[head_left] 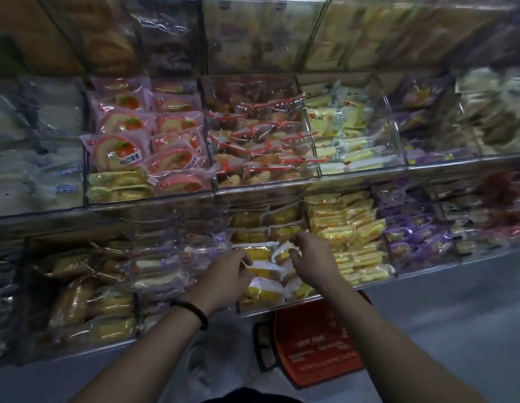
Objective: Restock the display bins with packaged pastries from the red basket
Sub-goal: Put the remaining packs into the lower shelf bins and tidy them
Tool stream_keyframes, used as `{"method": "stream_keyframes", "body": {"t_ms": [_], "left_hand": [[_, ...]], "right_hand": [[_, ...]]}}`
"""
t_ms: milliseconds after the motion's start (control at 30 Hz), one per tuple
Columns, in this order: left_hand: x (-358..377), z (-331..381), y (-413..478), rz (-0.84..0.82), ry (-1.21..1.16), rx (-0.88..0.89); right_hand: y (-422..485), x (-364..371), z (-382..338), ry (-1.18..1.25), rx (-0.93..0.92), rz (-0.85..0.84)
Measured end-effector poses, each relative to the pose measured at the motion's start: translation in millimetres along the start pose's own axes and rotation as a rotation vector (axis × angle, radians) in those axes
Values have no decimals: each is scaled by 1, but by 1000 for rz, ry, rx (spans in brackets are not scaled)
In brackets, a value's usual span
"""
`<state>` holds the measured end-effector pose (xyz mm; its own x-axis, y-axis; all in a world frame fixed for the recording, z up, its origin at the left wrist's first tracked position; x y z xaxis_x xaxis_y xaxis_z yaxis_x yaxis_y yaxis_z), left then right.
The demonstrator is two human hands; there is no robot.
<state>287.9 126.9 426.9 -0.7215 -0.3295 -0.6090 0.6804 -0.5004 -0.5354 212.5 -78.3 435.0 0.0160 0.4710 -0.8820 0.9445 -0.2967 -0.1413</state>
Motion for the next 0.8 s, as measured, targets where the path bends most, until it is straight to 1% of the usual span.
{"method": "stream_keyframes", "body": {"t_ms": [67, 133, 167, 267, 333, 400, 467, 533, 567, 600, 667, 733, 800], "left_hand": [[2, 26, 18, 75, 78, 7], [2, 52, 39, 169, 195, 40], [2, 62, 50, 215, 271, 49], [4, 88, 83, 321, 658, 51], [3, 98, 100, 313, 839, 3], [2, 94, 113, 235, 886, -88], [5, 86, 126, 179, 926, -118], [9, 82, 136, 186, 990, -123], [11, 81, 139, 196, 979, -114], [15, 78, 142, 206, 970, -94], [15, 77, 143, 279, 972, -64], [14, 70, 147, 323, 1025, -74], [20, 61, 158, 311, 1035, -74]], "right_hand": [[26, -10, 11, -127, -84, -47], [51, -17, 16, -261, -205, -78], [63, -16, 18, -327, -262, -119], [93, -13, 17, -440, -373, -248], [107, -5, 18, -445, -419, -331], [116, 6, 24, -451, -447, -418], [123, 9, 28, -509, -501, -408], [127, 7, 27, -569, -572, -337], [127, 9, 27, -586, -589, -316], [127, 11, 30, -581, -588, -294], [127, 19, 33, -558, -576, -300], [130, 25, 37, -504, -549, -293], [135, 29, 40, -475, -525, -295]]}}
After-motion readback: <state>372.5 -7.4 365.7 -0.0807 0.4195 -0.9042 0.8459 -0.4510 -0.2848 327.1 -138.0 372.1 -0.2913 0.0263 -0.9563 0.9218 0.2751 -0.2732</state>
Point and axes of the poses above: each hand's wrist, its own y-axis towards the middle knuckle, its own x-axis out of the palm, z = x × y, the point moved 6 cm from there along y, towards the middle knuckle, and after that the axes turned 14 degrees about -x, right-handed, at the moved point
